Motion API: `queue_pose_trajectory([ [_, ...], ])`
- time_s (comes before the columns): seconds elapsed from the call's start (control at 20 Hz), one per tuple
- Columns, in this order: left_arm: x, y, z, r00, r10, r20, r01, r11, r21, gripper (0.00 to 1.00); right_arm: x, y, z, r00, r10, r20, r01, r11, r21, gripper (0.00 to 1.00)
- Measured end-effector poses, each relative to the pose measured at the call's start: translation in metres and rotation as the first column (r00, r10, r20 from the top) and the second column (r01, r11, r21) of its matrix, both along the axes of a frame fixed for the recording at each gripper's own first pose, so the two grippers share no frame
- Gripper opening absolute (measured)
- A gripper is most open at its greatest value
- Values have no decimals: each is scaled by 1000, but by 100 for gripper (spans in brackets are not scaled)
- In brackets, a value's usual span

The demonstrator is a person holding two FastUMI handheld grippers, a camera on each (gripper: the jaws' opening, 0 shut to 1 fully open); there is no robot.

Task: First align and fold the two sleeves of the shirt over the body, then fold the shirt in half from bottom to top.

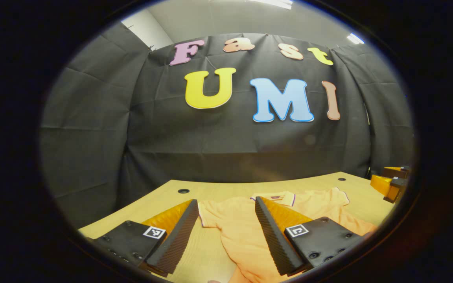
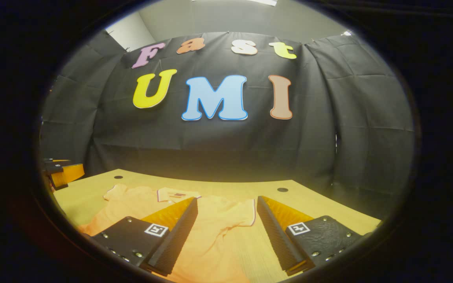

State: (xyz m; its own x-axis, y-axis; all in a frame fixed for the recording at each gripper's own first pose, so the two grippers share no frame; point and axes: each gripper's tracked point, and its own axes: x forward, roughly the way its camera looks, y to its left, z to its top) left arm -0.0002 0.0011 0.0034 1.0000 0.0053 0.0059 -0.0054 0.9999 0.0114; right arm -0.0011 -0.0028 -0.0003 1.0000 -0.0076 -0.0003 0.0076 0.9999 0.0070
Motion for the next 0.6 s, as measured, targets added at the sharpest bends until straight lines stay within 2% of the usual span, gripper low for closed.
queue_pose_trajectory([
  [0.25,-1,-1,0,1000,3,-3,-3,1000,6,94,5,-8,-5,999,-18,-27,18,1000,-8,95],
  [0.4,0,0,-1,1000,3,-8,-3,1000,7,94,14,-24,-9,997,-58,-60,57,998,-21,95],
  [0.6,-3,1,-1,1000,3,-11,-3,1000,4,94,37,-36,-25,986,-72,-148,78,997,29,95],
])
